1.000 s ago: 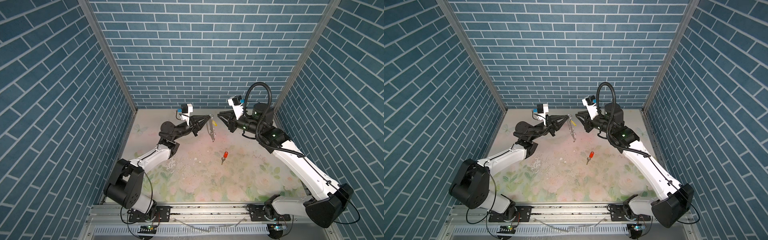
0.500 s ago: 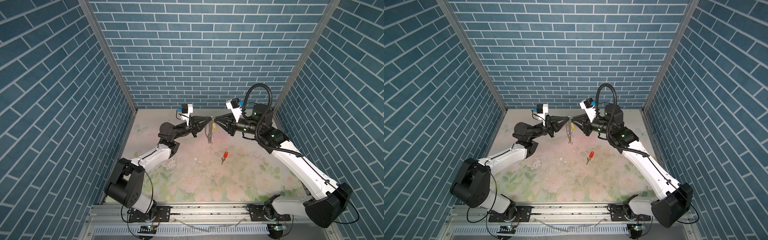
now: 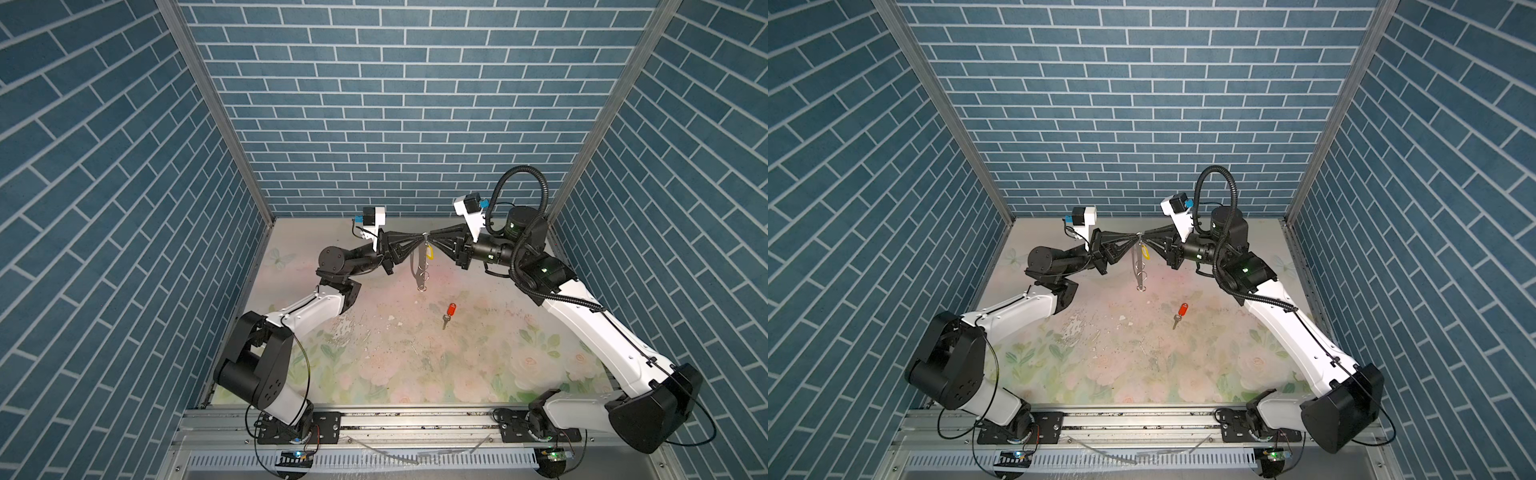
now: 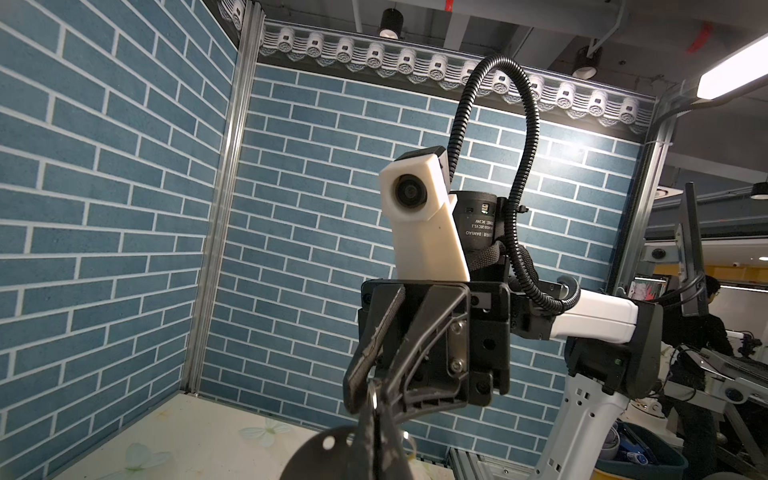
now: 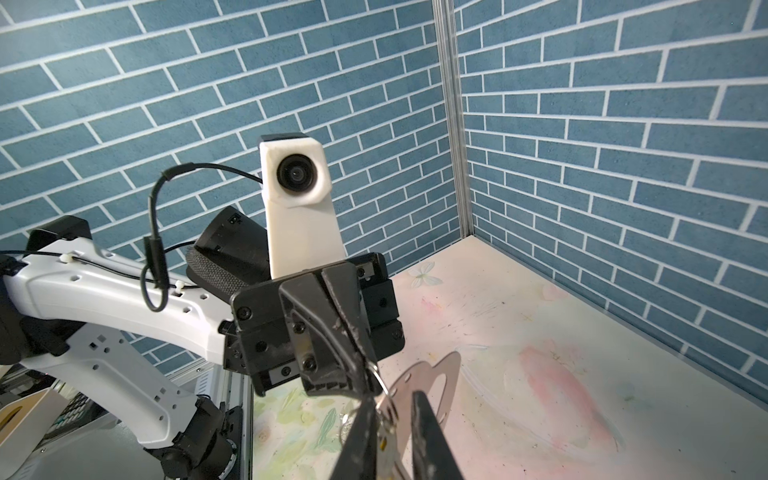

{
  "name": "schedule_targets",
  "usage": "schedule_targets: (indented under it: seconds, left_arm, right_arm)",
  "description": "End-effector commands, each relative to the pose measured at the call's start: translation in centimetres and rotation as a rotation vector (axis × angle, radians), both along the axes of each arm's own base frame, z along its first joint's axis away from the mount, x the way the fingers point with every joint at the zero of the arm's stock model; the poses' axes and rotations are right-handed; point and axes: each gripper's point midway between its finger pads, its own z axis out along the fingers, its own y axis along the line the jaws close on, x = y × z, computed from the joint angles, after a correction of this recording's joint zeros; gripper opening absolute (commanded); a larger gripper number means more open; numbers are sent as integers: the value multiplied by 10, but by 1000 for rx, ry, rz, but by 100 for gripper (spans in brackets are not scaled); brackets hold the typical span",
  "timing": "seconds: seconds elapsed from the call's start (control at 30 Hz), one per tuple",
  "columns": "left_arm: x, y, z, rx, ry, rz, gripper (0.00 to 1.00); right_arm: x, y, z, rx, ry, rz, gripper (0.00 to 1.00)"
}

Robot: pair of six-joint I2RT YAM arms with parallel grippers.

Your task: Put the keys on the keyring

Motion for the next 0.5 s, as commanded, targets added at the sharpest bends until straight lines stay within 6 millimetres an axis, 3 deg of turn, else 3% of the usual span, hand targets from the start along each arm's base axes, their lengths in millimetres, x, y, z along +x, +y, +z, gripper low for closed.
schedule_targets:
  seconds: [0.0, 0.33, 0.47]
  left_arm:
    - [-9, 2, 18, -33, -75, -18, 0]
    - [-10, 5, 21, -41, -84, -13, 0]
    - [-9, 4, 20, -40, -83, -11, 0]
  right_arm:
    - [-1, 4, -5, 16, 25, 39, 16]
    - [-5, 8, -10, 34, 51, 82, 12]
    - [-10, 9, -5, 52, 48, 111, 4]
